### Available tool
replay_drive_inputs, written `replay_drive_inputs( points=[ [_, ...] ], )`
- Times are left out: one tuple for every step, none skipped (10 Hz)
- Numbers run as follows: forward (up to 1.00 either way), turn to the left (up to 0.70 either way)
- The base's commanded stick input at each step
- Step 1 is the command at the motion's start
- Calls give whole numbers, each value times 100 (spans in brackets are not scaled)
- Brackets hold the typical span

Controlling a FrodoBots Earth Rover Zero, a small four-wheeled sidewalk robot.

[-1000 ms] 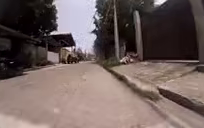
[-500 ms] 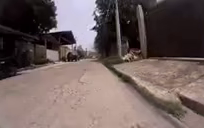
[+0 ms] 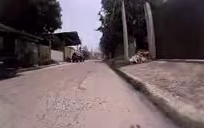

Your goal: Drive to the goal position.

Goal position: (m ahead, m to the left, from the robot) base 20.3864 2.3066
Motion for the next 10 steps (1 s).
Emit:
replay_drive_inputs(
  points=[
    [100,3],
    [100,4],
    [100,3],
    [100,3],
    [100,4],
    [100,3],
    [100,3],
    [100,3],
    [100,3],
    [100,3]
  ],
)
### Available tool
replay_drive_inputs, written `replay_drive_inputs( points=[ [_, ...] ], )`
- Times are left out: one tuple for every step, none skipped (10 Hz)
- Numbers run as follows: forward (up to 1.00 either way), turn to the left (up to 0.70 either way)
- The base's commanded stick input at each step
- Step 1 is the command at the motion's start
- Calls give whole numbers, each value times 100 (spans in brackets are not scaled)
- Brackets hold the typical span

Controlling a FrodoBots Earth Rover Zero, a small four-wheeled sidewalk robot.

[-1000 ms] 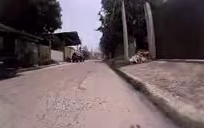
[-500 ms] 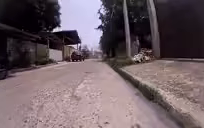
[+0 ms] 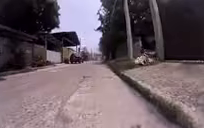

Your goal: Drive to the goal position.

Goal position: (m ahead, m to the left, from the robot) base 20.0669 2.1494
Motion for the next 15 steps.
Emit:
replay_drive_inputs(
  points=[
    [100,3],
    [100,3],
    [100,3],
    [100,3],
    [100,3],
    [100,3],
    [100,3],
    [100,3],
    [100,3],
    [100,3],
    [100,3],
    [100,3],
    [100,3],
    [100,3],
    [100,3]
  ],
)
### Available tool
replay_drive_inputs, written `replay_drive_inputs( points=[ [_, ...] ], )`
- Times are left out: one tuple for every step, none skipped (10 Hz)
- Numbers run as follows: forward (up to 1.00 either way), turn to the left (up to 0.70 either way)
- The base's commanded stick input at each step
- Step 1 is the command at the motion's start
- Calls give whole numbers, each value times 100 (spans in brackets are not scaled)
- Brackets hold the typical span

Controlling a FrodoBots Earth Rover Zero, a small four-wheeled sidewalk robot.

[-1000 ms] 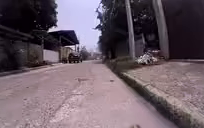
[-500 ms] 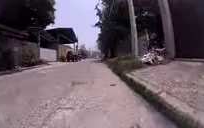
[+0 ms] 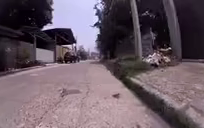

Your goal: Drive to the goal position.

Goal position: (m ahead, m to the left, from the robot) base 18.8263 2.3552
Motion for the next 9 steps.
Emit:
replay_drive_inputs(
  points=[
    [100,3],
    [100,3],
    [100,3],
    [100,3],
    [100,3],
    [100,3],
    [100,3],
    [100,3],
    [100,3]
  ],
)
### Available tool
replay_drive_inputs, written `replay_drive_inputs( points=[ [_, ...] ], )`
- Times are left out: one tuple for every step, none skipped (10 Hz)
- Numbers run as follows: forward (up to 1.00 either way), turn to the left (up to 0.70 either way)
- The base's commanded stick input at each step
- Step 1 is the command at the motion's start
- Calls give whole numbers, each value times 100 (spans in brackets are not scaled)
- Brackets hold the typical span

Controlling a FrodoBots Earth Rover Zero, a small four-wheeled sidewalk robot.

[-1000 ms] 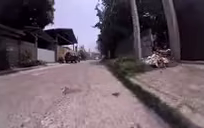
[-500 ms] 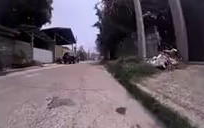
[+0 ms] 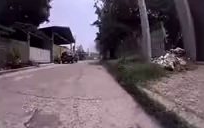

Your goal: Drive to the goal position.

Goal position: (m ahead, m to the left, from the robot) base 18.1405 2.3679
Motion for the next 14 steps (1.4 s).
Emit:
replay_drive_inputs(
  points=[
    [100,3],
    [100,3],
    [100,3],
    [100,3],
    [100,3],
    [100,3],
    [100,5],
    [100,21],
    [100,40],
    [100,40],
    [100,40],
    [100,40],
    [100,26],
    [100,3]
  ],
)
